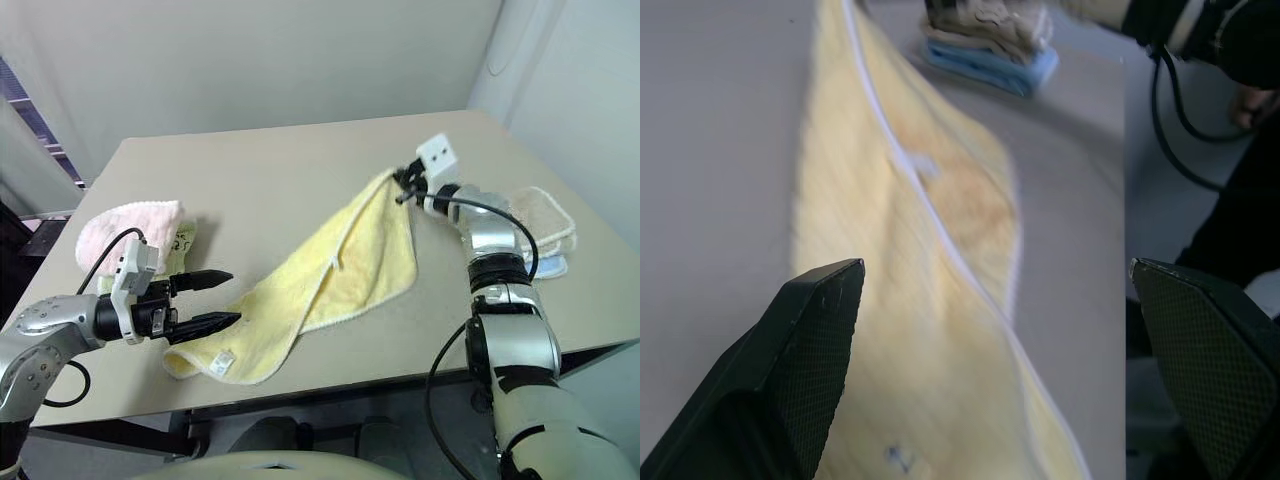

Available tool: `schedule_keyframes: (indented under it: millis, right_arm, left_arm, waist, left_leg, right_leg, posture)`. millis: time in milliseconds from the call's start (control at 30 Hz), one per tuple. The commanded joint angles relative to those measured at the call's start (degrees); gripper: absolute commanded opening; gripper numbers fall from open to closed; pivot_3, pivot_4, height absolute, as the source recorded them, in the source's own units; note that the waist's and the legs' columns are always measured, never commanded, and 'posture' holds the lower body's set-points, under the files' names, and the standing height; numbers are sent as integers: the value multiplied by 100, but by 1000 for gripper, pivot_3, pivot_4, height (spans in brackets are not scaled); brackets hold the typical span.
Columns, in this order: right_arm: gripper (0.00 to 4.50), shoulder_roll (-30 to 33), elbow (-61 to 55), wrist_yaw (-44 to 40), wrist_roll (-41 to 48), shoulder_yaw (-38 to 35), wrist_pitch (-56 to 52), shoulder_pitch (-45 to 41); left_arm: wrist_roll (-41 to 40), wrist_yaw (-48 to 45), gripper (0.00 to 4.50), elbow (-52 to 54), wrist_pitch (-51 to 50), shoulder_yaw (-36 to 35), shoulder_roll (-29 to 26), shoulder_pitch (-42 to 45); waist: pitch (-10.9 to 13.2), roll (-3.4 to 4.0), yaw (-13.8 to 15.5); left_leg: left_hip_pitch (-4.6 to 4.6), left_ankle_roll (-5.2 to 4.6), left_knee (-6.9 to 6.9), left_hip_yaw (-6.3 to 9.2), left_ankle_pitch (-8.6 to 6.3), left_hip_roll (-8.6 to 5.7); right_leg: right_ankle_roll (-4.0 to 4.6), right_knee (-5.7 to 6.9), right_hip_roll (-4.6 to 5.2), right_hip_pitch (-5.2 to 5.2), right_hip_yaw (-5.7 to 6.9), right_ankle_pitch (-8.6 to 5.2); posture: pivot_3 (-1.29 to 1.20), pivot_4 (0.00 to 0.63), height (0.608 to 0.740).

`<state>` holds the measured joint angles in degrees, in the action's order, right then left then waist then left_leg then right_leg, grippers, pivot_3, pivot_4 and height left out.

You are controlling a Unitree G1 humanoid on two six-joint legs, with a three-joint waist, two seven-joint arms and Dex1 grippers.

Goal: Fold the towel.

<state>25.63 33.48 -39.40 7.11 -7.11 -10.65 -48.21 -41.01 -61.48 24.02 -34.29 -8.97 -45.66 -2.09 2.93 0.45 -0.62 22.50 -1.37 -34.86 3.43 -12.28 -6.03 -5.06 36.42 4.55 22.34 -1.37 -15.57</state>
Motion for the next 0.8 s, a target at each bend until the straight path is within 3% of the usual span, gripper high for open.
schedule_keyframes:
  millis: [33, 200, 467, 600, 800]
  right_arm:
    - [46, -336, -1665, 765, 416, -260, -819, 63]
    - [46, -820, -2349, 1937, 341, -293, -1408, -315]
    - [46, -975, -1396, 3055, -45, -209, -1156, -1108]
    - [46, -872, -482, 3286, -301, -156, -652, -1279]
    - [46, -904, -307, 3248, -231, -148, -591, -1247]
  left_arm:
    - [500, -384, 4500, -188, 560, 428, -76, 142]
    - [873, -528, 4500, -599, 1040, 913, 254, 605]
    - [1036, -651, 4500, -852, 1067, 1543, 748, 1297]
    - [1497, -890, 4500, -1358, 1283, 2255, 997, 1518]
    - [1839, -767, 4500, -2512, 1427, 2696, 1946, 2026]
  waist:
    - [0, 2, 1]
    - [2, 7, -2]
    - [1, 4, -14]
    - [1, 5, -21]
    - [2, 5, -26]
  left_leg:
    - [0, 0, 3, 0, 0, -1]
    - [1, 1, 11, -3, 0, -3]
    - [6, 3, 21, -4, 2, -6]
    - [4, 3, 25, -4, 4, -8]
    - [7, -4, 23, -3, 8, -5]
  right_leg:
    - [0, -1, 1, 1, 0, 0]
    - [4, -1, 4, 8, -4, 2]
    - [3, -2, 2, 21, -3, 4]
    - [3, -6, 1, 18, -3, 5]
    - [-4, -1, -2, 20, -4, 9]
  posture:
    - [0, 0, 740]
    - [0, 0, 740]
    - [0, 0, 740]
    - [0, 0, 740]
    - [0, 0, 740]
